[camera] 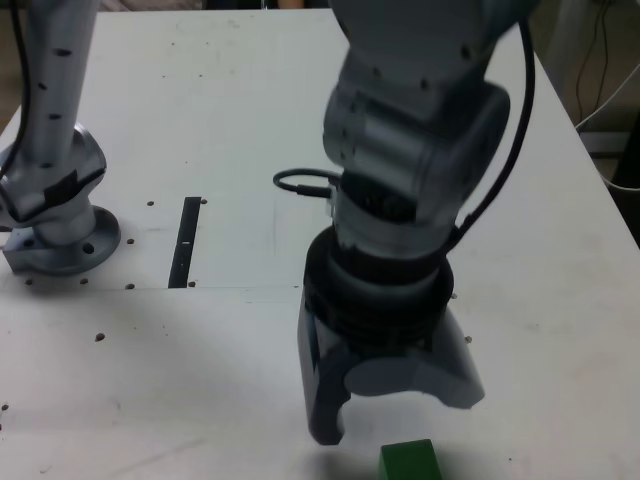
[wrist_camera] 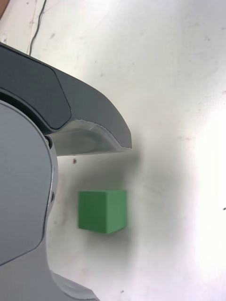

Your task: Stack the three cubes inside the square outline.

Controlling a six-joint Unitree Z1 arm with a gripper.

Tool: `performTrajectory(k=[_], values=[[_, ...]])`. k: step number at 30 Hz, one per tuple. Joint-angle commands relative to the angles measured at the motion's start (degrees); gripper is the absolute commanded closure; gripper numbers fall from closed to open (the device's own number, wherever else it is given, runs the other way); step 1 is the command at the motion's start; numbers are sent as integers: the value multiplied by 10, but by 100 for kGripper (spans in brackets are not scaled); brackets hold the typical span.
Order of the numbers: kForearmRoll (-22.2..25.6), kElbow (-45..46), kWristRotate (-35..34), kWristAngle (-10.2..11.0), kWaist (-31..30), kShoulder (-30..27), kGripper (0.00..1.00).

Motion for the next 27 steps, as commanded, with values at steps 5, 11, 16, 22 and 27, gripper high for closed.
performTrajectory(k=[5, 11, 16, 22, 27], values=[[-13, -5, -4, -13, -1, 37, 0], [-43, -9, -4, -17, -5, 59, 0], [-54, -13, -6, -16, -7, 66, 2], [-49, -31, -13, -14, -7, 77, 19], [-45, -34, -17, -7, -7, 79, 41]])
